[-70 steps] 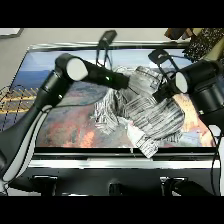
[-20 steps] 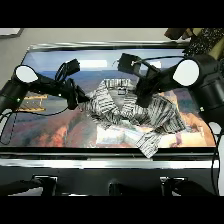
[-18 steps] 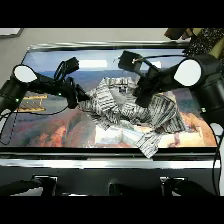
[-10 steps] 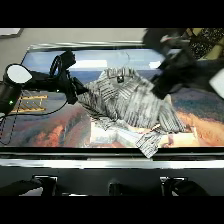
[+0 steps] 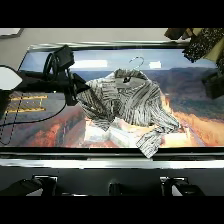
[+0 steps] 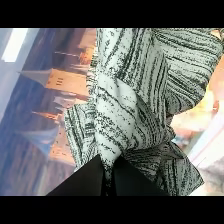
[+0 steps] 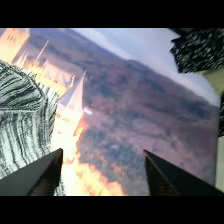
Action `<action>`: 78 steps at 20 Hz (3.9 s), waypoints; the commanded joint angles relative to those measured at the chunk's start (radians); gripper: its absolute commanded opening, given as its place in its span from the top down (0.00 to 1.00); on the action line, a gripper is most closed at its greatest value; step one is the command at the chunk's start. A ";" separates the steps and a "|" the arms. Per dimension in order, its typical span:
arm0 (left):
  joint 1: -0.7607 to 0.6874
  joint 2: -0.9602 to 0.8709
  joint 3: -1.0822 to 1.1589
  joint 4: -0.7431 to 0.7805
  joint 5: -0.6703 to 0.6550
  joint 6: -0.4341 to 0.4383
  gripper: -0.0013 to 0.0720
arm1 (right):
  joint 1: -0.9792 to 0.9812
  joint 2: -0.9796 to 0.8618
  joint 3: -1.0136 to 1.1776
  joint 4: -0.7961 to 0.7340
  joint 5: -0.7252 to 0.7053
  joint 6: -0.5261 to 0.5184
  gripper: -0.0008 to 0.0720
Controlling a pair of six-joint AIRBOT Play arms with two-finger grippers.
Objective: Fold the clothes and pants, and hang the long-sleeved shirts on hangers.
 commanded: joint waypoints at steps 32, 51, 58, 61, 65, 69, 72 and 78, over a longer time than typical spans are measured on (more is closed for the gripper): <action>-0.018 0.060 0.001 -0.018 0.000 -0.046 0.96 | -0.129 -0.487 -0.180 0.883 -0.198 -0.729 0.29; -0.016 0.046 0.000 0.003 0.144 -0.129 0.23 | -0.130 -0.099 -0.180 0.500 -0.025 -0.483 0.95; -0.015 0.047 0.001 0.162 0.422 -0.572 0.23 | -0.130 0.099 -0.180 0.198 -0.018 -0.048 0.95; -0.016 0.047 0.001 0.163 0.441 -0.673 0.23 | -0.130 0.180 -0.180 0.026 -0.008 0.193 0.95; -0.016 0.047 0.001 0.162 0.441 -0.766 0.24 | -0.130 0.252 -0.167 -0.119 0.036 0.431 0.95; -0.016 0.047 0.001 0.162 0.440 -0.859 0.24 | -0.130 0.253 -0.089 -0.366 0.095 0.611 0.95; -0.016 0.047 0.001 0.162 0.438 -0.869 0.24 | -0.130 0.206 0.008 -0.555 0.132 0.736 0.95; -0.018 0.047 0.001 0.162 0.438 -0.869 0.24 | -0.130 0.024 0.099 -0.857 0.237 0.762 0.95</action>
